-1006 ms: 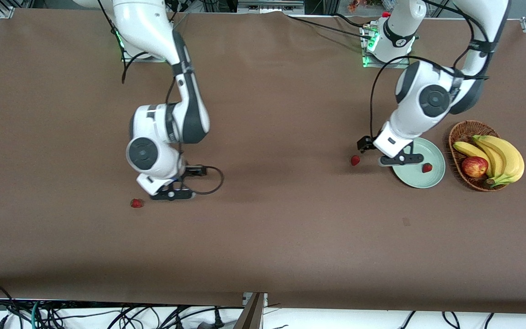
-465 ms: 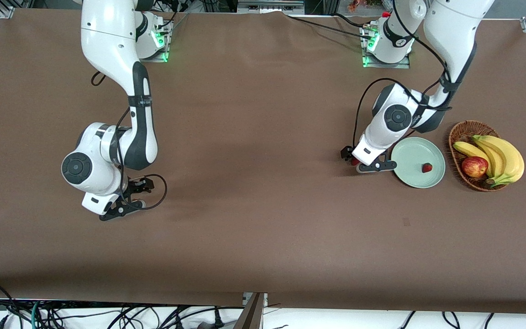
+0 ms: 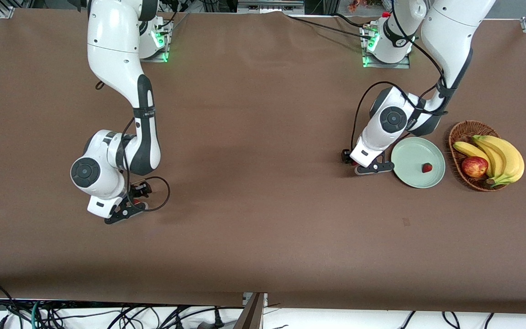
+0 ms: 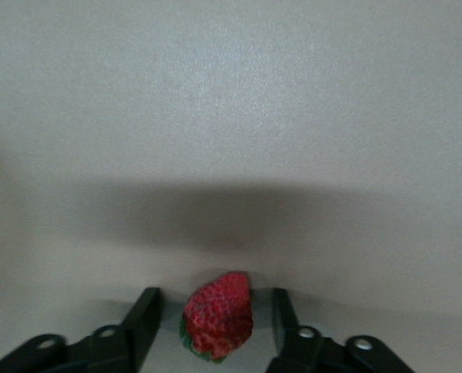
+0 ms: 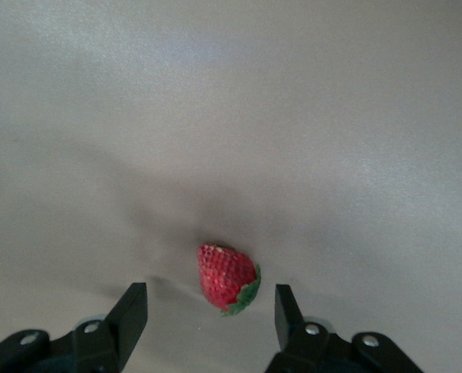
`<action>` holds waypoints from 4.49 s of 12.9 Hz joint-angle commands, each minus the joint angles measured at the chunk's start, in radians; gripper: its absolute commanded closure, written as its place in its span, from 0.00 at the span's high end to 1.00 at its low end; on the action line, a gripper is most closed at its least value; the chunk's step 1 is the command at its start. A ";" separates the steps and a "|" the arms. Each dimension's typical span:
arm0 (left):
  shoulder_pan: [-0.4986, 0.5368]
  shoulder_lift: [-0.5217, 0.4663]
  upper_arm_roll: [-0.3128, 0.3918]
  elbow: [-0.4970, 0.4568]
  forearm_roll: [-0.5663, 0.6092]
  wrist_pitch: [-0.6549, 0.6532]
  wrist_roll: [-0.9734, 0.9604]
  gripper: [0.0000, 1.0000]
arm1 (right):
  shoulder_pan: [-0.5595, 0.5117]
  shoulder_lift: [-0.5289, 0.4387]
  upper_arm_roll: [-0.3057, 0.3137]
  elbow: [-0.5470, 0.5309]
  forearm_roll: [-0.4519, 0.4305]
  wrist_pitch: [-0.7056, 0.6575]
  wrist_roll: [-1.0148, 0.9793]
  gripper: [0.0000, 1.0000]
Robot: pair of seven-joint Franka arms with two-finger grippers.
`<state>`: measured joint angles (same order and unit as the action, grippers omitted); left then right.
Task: Collect all strawberries into plate
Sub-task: 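Place the strawberry on the plate while the right gripper carries the last, then release the last strawberry at mid-table with the right gripper, then reach the left gripper to the strawberry while the right gripper withdraws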
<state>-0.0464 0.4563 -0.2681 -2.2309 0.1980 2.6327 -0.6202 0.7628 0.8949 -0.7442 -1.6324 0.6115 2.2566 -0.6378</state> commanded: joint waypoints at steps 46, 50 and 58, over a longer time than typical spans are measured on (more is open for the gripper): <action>0.010 -0.277 -0.184 0.013 -0.214 -0.268 -0.046 1.00 | 0.397 -0.276 -0.207 0.175 -0.001 -0.546 1.020 1.00; -0.023 -0.170 -0.263 0.020 -0.004 -0.174 -0.356 1.00 | 0.145 -0.551 0.045 0.060 -0.256 -0.581 0.980 1.00; -0.096 0.008 -0.272 0.034 0.201 -0.054 -0.598 1.00 | -0.506 -0.939 0.606 -0.142 -0.487 -0.609 0.851 1.00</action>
<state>-0.1143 0.4313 -0.5434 -2.2177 0.3597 2.5661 -1.1686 0.3212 0.0744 -0.2050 -1.6767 0.1590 1.6408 0.2371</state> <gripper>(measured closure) 0.000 0.000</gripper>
